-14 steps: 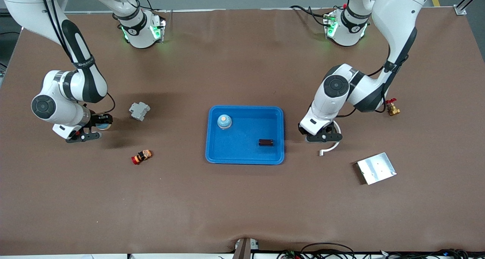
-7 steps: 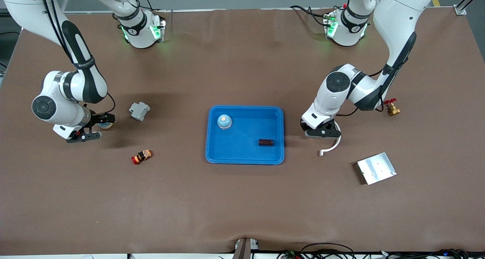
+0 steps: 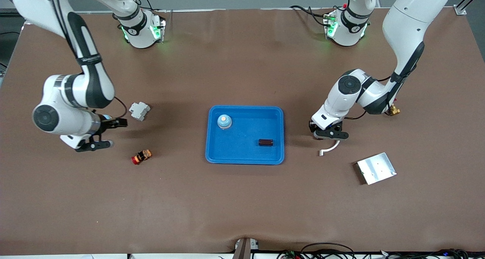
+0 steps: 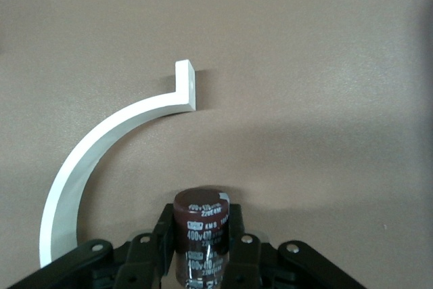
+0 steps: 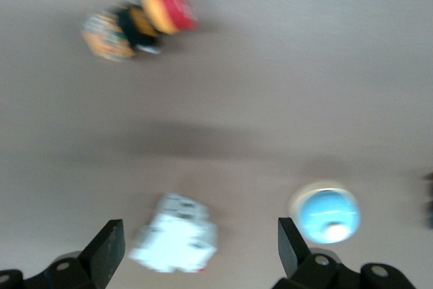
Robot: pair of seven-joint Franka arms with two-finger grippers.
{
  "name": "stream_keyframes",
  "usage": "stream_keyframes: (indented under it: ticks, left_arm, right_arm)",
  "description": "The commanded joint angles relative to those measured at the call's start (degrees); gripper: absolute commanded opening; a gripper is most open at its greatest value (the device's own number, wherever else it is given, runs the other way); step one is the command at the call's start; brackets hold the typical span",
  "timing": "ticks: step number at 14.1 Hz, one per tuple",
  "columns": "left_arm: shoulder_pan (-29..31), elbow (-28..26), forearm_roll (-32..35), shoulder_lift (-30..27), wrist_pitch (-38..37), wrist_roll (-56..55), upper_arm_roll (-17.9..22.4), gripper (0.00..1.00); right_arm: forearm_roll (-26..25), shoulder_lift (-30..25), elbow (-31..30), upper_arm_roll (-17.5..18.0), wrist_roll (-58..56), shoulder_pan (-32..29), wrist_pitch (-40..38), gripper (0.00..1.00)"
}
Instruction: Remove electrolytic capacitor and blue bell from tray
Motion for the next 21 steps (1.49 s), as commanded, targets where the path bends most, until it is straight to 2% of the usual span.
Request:
stream_keyframes:
  ticks: [1, 5, 10, 13, 18, 20, 21]
  left_arm:
    - [0.9, -0.4, 1.6, 0.9, 0.5, 0.4, -0.6, 0.0]
    - [0.8, -0.3, 1.6, 2.0, 0.5, 0.1, -0.7, 0.0]
    - [0.2, 1.1, 1.6, 5.5, 0.5, 0.2, -0.7, 0.0]
    - [0.5, 2.3, 1.6, 6.3, 0.5, -0.2, -0.8, 0.0]
    - [0.6, 2.5, 1.3, 6.4, 0.3, -0.4, -0.8, 0.0]
    - [0.6, 3.0, 0.6, 6.4, 0.3, -0.5, -0.8, 0.41]
    - [0.6, 3.2, 0.6, 6.4, 0.2, -0.6, -0.8, 0.9]
  right_arm:
    - [2.7, 0.0, 2.2, -0.2, 12.7, 7.6, -1.3, 1.0]
    - [6.4, 2.4, 6.5, 3.5, 26.4, 13.4, -0.7, 1.0]
    - [6.2, 11.4, 17.0, 5.1, 40.5, 21.0, 1.2, 1.0]
    - [6.1, 14.6, 17.4, 5.4, 45.6, 24.7, 6.1, 1.0]
    - [4.1, 18.4, 20.2, 6.4, 50.8, 28.8, 7.4, 1.0]
    - [2.1, 19.5, 20.7, 6.4, 51.6, 29.2, 8.0, 1.0]
    - [2.1, 19.9, 20.7, 6.4, 51.6, 29.5, 8.6, 1.0]
